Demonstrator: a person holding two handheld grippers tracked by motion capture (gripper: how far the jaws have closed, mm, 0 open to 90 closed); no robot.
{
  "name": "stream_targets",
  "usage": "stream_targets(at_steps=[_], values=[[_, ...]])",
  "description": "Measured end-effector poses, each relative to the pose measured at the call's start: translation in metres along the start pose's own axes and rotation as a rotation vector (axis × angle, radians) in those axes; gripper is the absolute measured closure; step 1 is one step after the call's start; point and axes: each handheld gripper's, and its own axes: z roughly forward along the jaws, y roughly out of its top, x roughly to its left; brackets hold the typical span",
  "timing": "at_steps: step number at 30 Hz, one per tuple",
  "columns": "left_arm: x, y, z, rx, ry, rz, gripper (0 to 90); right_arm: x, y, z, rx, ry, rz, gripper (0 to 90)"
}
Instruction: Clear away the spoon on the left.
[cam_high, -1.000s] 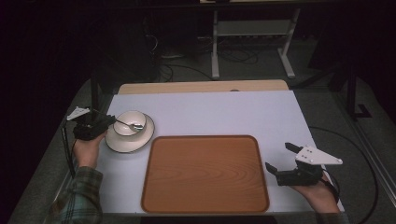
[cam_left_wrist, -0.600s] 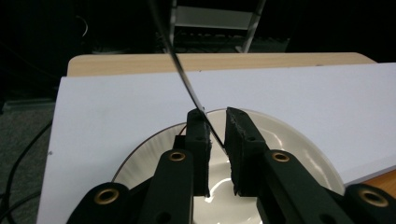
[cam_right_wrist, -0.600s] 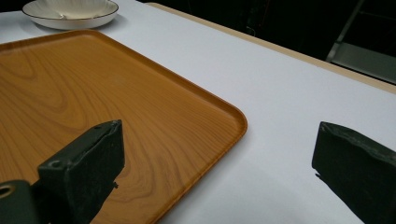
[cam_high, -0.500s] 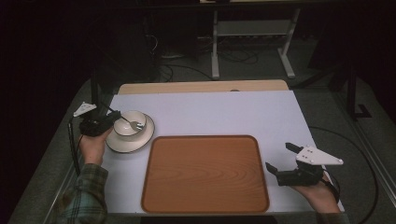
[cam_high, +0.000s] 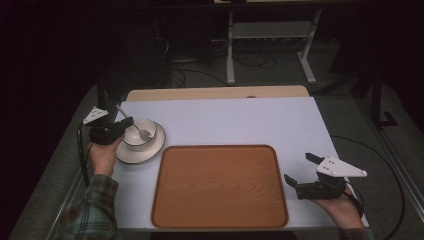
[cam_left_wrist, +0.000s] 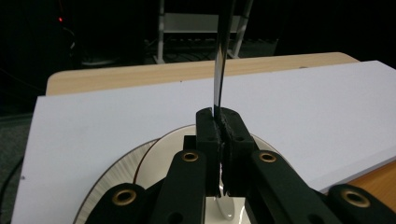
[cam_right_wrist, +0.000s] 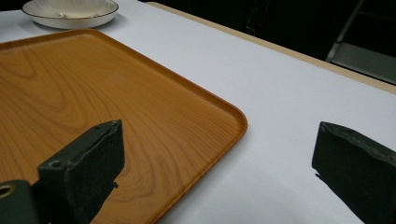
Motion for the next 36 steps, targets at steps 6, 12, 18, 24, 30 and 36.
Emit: stream_targets(at_steps=[6,12,18,24,30,36], values=[[0.001,0.004,-0.004,-0.017,0.007,0.007,88.9,-0.001,-0.001,-0.001,-0.001,-0.003,0.004,1.8],[0.002,0.008,-0.012,-0.025,0.011,0.014,89.0,0.000,-0.001,-0.001,0.003,-0.002,0.002,1.8],[0.002,0.012,-0.021,-0.047,0.004,0.020,89.0,0.000,-0.001,-0.001,0.005,-0.004,0.001,1.8],[0.004,0.015,-0.028,-0.051,-0.032,0.012,89.0,0.000,-0.001,-0.001,0.004,-0.004,0.002,1.8],[0.003,0.018,-0.035,-0.065,-0.043,0.015,88.9,0.000,-0.001,-0.001,0.005,-0.003,0.002,1.8],[0.004,0.022,-0.043,-0.085,-0.069,0.013,89.0,-0.001,-0.002,-0.001,0.004,-0.003,0.004,1.8]])
